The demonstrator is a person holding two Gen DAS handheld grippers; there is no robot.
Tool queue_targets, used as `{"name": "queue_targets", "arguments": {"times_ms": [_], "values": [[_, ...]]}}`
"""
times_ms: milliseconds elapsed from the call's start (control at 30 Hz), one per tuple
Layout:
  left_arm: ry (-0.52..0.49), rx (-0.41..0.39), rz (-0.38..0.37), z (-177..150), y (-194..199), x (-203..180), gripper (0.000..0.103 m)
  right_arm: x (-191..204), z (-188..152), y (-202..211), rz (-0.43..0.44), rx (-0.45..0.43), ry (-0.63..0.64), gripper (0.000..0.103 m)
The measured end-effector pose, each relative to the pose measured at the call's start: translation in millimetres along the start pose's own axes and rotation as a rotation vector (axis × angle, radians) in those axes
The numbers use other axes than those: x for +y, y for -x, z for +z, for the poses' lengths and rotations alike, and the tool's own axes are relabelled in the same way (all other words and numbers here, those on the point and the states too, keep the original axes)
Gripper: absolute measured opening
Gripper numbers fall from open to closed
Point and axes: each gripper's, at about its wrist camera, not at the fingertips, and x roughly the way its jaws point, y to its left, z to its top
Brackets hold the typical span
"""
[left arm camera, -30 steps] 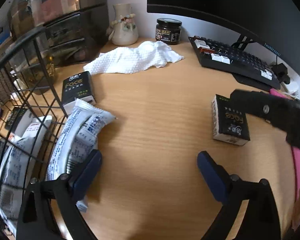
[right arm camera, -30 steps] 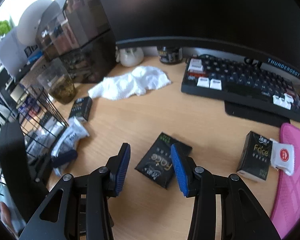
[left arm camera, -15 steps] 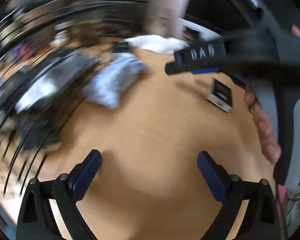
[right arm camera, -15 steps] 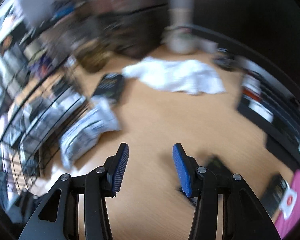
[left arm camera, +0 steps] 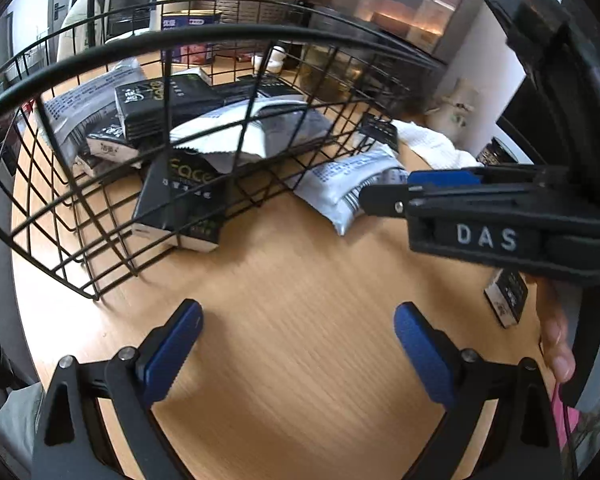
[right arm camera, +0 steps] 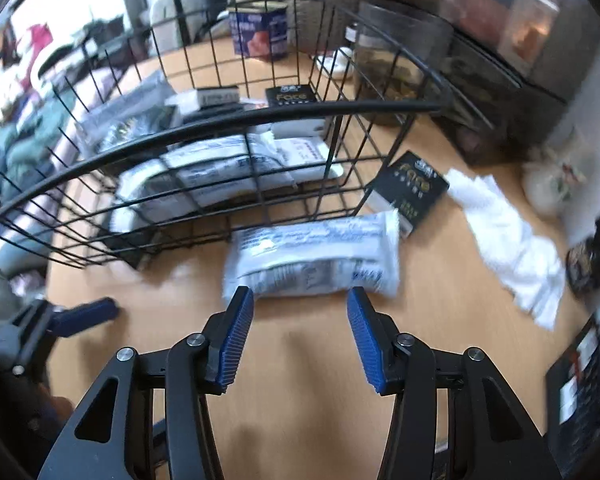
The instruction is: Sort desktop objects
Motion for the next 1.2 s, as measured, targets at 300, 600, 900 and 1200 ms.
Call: {"name": "queue_targets", "arguments": {"times_ms": [300, 600, 900, 1200], "values": [[0.076, -0.027, 0.051, 7, -8, -2, 0.098, -14, 19, -2, -0.003, -0.078, 0.047, 0.056], [0.017, -0.04, 0.043, 9, -13, -16, 0.099, -27, 17, -24, 0.058, -0.047, 0.02, 0.06], [-0.106, -0.032, 0.022, -3, -10, -15, 0.102, -40, -39, -4, -0.005, 0.036, -0.065, 0.062], [-0.514, -0.051, -0.286, -18, 15, -56, 0.102, -60, -114, 113, -0.248, -0.16, -0.528, 0.062]]}}
